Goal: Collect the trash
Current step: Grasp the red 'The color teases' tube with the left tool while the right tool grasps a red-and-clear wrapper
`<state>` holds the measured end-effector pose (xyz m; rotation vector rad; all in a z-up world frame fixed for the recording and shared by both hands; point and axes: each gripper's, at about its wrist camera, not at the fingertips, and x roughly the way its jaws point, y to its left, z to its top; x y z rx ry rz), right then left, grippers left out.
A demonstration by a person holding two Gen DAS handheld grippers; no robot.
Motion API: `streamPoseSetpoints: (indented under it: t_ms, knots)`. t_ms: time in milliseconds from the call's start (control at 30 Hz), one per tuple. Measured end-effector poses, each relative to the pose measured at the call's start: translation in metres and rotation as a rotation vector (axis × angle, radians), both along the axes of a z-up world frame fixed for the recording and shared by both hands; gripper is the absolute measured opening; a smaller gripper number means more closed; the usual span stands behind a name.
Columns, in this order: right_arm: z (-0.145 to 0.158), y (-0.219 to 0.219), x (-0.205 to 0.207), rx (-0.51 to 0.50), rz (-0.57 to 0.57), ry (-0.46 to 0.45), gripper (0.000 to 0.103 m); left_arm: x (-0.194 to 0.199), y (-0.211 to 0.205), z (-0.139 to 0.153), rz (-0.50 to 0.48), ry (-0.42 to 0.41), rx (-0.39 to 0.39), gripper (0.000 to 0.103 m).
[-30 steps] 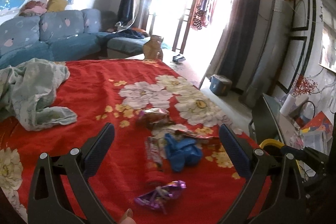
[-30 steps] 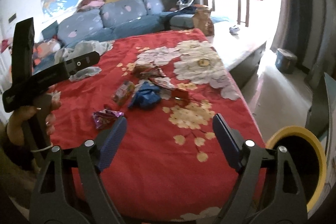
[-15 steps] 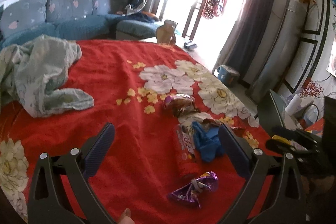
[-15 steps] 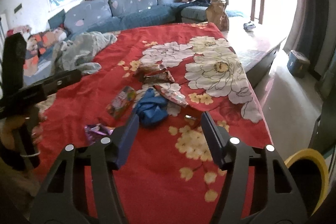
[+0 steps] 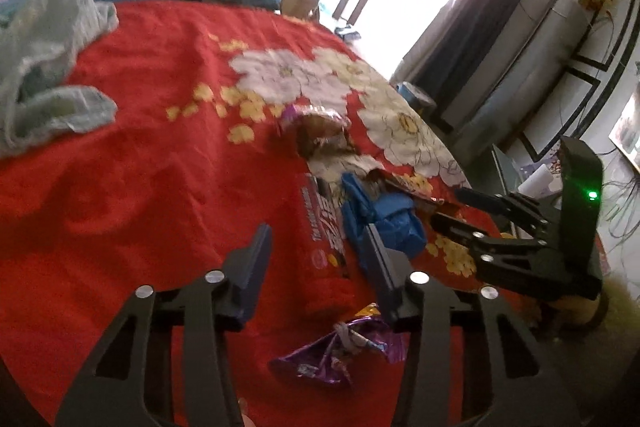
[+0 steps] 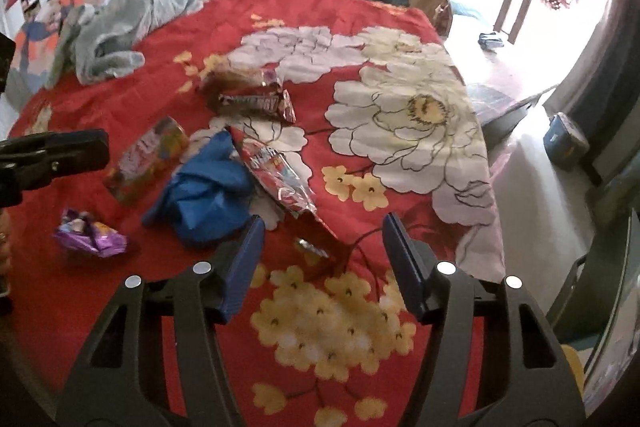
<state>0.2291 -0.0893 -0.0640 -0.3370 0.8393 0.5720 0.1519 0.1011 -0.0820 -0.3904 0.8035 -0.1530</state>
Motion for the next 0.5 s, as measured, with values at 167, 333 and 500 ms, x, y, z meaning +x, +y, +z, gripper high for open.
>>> streamPoseSetpoints:
  t_ms: [167,333,500]
  knots:
    - [-0.013,0.008,0.012,-0.023,0.024,0.029,0.028,0.008,-0.007,-0.012,-0.009,0.049,-0.02,0.041]
    - [-0.014,0.006,0.007,0.035,0.03,0.05,0.002,0.014,-0.013,-0.019,-0.014,0.084,-0.011,0.039]
    - [-0.009,-0.006,-0.005,0.11,0.009,0.06,0.0,0.019,-0.017,-0.025,-0.016,0.1,0.007,0.03]
